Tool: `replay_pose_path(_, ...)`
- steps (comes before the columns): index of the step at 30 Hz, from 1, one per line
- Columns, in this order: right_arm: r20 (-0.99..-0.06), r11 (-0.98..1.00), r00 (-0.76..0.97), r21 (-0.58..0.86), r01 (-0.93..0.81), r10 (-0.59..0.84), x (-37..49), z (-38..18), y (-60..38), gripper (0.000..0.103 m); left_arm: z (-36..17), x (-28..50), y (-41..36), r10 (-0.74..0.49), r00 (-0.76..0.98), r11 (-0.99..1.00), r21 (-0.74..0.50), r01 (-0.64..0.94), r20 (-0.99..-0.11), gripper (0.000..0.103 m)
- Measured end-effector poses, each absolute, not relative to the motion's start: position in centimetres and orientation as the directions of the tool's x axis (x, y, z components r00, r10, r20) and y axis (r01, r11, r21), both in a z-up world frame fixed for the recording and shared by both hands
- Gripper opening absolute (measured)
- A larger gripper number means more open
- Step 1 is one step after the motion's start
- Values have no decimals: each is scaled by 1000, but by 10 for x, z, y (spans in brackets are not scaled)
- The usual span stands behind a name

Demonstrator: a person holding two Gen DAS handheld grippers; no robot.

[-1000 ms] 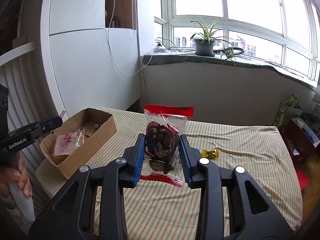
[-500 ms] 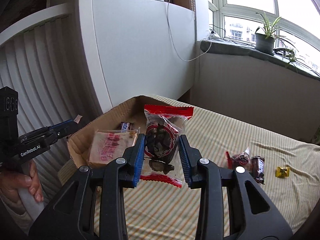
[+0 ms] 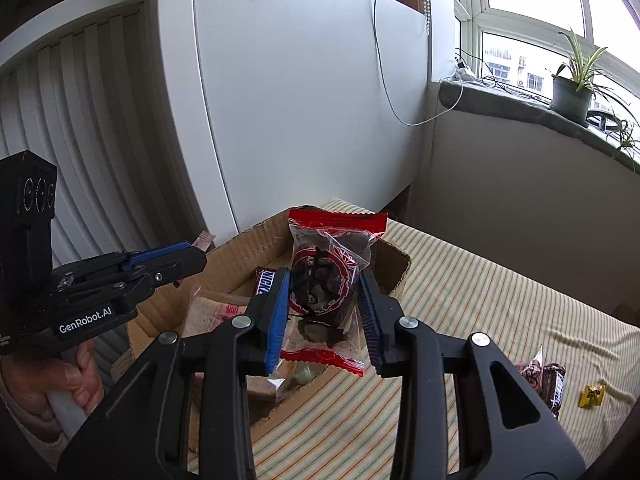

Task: Organize snacks
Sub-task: 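Open both tools to drop the candies into the box, then move both tools back toward the yellow candy and remaining snacks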

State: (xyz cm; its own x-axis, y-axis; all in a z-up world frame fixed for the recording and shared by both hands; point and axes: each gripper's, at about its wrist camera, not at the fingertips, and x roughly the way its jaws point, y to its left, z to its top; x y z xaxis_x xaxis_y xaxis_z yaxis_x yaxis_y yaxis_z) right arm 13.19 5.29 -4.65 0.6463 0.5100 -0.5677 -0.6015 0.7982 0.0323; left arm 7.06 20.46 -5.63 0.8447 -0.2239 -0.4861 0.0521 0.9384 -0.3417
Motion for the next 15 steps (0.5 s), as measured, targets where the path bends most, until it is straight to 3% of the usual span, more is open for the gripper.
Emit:
replay_pose_path(4,-566,788,639,30,-615,520,152,-50,65,36,-62,83,206,-219,840,936,-350,37,-496,20)
replay_pose_path(6,-595,790,630,15,-612,499,163,-60,72,58,-66,84,209,-200,835,934,-356,6,-512,51)
replay_pose_path(7,-594,799,635,22,-602,494,164,-63,70,59,-67,82,212,-186,839,933,-360,-12,-512,76)
replay_pose_path(8,-587,798,631,43,-601,506,164,-65,66,60,-67,77,215,-174,848,932,-363,-23,-500,81)
replay_pose_path(15,-593,821,639,68,-566,490,144,-74,43,69,-67,57,229,-132,856,921,-382,-81,-500,80)
